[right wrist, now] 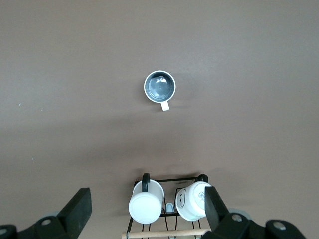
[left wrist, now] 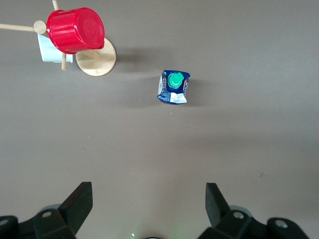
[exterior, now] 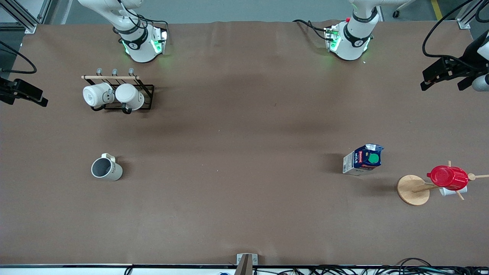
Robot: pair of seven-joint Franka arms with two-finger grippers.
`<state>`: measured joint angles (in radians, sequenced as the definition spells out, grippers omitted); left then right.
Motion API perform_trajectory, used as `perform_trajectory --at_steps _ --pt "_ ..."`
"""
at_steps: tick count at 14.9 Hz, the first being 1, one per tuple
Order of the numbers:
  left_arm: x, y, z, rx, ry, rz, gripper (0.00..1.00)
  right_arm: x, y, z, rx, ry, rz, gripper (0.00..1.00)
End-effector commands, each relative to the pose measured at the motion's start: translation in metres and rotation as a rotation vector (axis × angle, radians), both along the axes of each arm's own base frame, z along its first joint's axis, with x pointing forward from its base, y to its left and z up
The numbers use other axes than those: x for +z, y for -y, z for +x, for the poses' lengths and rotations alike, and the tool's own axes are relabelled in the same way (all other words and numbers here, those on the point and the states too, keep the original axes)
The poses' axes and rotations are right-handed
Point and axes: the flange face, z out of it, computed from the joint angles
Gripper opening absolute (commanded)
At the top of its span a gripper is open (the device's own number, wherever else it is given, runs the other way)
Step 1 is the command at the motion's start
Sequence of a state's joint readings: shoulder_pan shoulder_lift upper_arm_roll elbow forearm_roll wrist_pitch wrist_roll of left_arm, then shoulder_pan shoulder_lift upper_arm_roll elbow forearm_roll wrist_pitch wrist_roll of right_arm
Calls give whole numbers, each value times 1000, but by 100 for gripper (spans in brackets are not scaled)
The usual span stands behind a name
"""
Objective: Place cup and milk on table
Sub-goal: 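Reach the right gripper to the white mug while the left gripper reaches the milk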
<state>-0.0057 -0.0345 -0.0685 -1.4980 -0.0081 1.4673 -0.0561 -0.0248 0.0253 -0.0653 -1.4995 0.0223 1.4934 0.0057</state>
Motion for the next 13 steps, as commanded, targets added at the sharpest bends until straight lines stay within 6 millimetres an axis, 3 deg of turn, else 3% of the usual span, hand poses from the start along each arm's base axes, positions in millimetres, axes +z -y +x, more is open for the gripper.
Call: perform_trajectory --at_steps 1,7,11,13 --pt "7 0 -5 -20 0 16 100 4 -2 -7 -8 6 8 100" --pt "-5 -3 4 -80 -10 17 100 4 -1 -7 -11 6 8 100" --pt "-59 2 33 -84 5 13 100 2 -1 -8 -5 0 8 100" --pt "-95 2 42 -88 37 10 100 -16 -1 1 61 -24 10 100"
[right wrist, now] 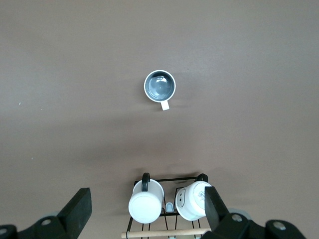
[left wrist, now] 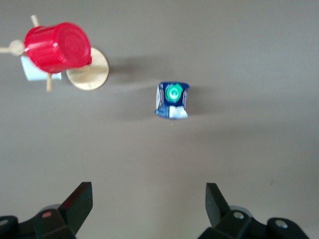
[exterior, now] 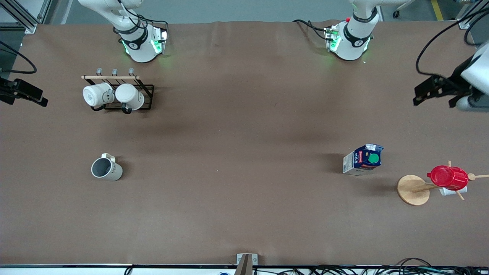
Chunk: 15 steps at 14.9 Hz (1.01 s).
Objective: Place cup and milk on table
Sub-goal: 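Reach the right gripper to the white mug while the left gripper reaches the milk, then grasp the white mug with the right gripper while the left gripper grasps the milk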
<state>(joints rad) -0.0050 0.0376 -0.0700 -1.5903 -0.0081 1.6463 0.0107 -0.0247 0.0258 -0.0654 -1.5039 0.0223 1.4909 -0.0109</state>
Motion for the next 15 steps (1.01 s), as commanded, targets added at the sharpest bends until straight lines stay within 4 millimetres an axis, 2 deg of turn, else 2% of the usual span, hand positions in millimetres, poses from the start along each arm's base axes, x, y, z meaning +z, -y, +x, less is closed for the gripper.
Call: perform_trajectory --at_steps 1,4,6,9,13,15 --pt "-43 2 6 -24 38 15 100 -48 0 16 73 -59 12 100" --pt "-89 9 22 -34 11 12 100 -133 10 42 189 -62 15 100" --pt "-115 12 32 -36 -5 8 100 -187 21 50 228 -32 6 100" --pt "-147 15 49 -39 -1 2 100 -261 26 62 290 21 -16 100" --pt "-179 28 65 -39 -15 -3 100 -330 30 74 341 45 -36 100" --pt "-190 31 68 -44 -29 -4 100 -352 36 72 363 70 -47 100"
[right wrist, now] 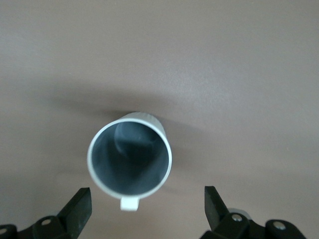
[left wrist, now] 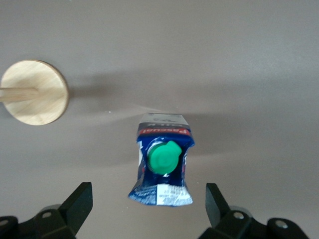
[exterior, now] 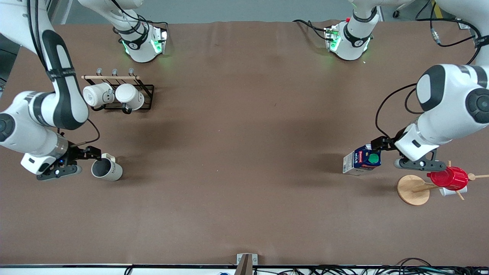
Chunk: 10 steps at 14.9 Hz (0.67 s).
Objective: Place cup and milk on table
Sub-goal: 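Grasp the white mug with the right gripper while the left gripper grasps the milk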
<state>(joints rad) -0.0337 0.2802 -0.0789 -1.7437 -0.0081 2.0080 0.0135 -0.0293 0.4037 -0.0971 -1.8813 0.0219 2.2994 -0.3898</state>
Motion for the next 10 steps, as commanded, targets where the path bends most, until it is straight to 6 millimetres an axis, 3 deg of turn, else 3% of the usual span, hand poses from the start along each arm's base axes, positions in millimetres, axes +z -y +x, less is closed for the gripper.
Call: perform_trajectory --at_steps 1,3,5,6,8,9,10 --pt "-7 6 9 -9 -3 12 100 -26 7 -8 30 29 -4 100" --pt "-12 11 8 -17 -12 14 100 -40 7 -9 32 50 -10 99" --pt "-26 12 10 -18 -32 13 99 -50 6 -8 32 50 -12 89" --pt "-34 13 11 -20 -38 13 99 -53 4 -8 34 48 -12 79" --pt "-42 12 13 -19 -39 13 98 -57 3 -9 21 40 -8 33" --pt "-46 11 14 -15 -44 12 97 -58 2 -9 3 40 -2 15" --pt "-52 12 15 -16 -46 12 96 -61 3 -10 -31 34 -1 7"
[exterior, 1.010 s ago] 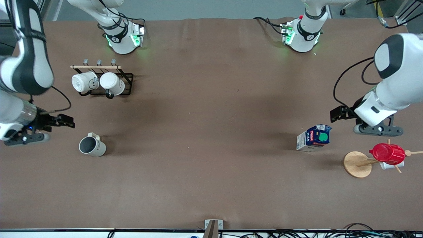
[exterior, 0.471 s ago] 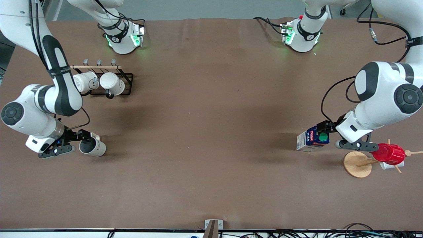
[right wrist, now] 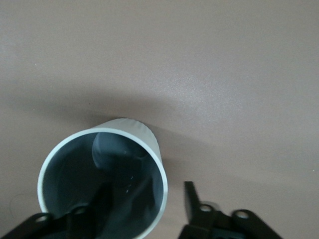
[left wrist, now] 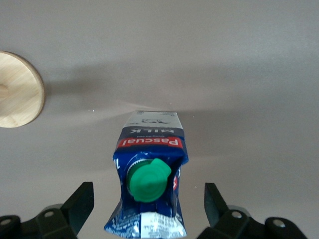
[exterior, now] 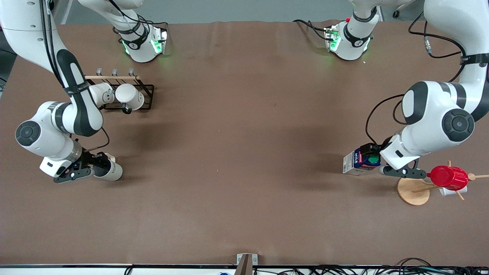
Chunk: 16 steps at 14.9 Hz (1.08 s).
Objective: Place cup and milk on table
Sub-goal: 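Carry the white mug toward the table middle with the right gripper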
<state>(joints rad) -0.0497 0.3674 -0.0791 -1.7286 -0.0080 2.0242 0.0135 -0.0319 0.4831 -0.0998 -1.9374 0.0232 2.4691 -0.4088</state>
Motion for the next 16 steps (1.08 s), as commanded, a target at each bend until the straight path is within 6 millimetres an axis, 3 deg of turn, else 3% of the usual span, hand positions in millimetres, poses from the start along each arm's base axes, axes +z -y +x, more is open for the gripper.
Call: perform_trajectory --at_steps 1,4,6,7,9,11,14,16 --pt "-11 0 7 2 9 11 95 -4 -2 -4 -90 -1 17 0" --pt "-19 1 7 26 -2 13 80 11 -16 6 -160 -11 24 0" --pt "-20 3 6 44 -9 16 72 51 -30 26 -238 -96 32 0" --pt "-20 3 5 46 -15 17 69 78 -48 34 -292 -140 32 0" --pt "-20 1 3 47 -24 18 62 115 -109 40 -415 -204 25 0" --pt "-19 1 2 46 -33 21 54 130 -193 36 -580 -211 50 0" --pt "-12 2 2 42 -37 22 42 131 -290 19 -713 -194 93 0" --pt "-5 4 1 36 -34 22 39 113 -349 7 -743 -179 107 0"
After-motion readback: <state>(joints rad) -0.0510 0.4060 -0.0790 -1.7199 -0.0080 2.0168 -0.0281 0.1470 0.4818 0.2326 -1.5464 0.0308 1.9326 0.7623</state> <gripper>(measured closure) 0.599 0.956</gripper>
